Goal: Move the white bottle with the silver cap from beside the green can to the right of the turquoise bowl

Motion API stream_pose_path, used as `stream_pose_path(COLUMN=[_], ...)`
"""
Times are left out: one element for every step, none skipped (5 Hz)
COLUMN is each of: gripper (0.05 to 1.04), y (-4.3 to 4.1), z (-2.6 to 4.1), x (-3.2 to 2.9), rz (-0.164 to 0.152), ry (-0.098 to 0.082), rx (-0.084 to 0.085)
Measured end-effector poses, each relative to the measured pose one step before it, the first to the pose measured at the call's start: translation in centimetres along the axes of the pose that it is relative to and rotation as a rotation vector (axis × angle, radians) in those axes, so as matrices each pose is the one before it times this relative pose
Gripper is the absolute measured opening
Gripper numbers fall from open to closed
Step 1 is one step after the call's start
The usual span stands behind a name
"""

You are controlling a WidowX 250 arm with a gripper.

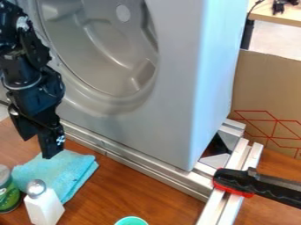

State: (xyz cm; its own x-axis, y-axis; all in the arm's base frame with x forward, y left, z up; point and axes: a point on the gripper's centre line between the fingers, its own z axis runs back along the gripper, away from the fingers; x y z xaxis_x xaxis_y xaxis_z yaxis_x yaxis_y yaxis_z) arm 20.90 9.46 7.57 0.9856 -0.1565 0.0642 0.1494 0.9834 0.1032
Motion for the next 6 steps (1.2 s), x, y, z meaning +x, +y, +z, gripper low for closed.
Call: stream_pose_path(gripper=[1.001, 1.001, 1.001, 1.001, 1.001, 1.001], y=[-0.162, -0.595, -0.486, -0.329, -0.264, -0.960], z=[-0.288, 0.342, 0.397, -0.342, -0.932, -1.507], x=[-0.208, -1.376, -0.883, -0.526, -0.390, 0.302], rz=[-0.0017, 0.0079, 0.0062, 0.0157, 0.0045, -0.0088], ry=[0.0136, 0.0406, -0.0073, 0.0187, 0.0248, 0.0061], rx=[-0.0069, -0.0085, 0.0022, -0.0104, -0.0078, -0.0079])
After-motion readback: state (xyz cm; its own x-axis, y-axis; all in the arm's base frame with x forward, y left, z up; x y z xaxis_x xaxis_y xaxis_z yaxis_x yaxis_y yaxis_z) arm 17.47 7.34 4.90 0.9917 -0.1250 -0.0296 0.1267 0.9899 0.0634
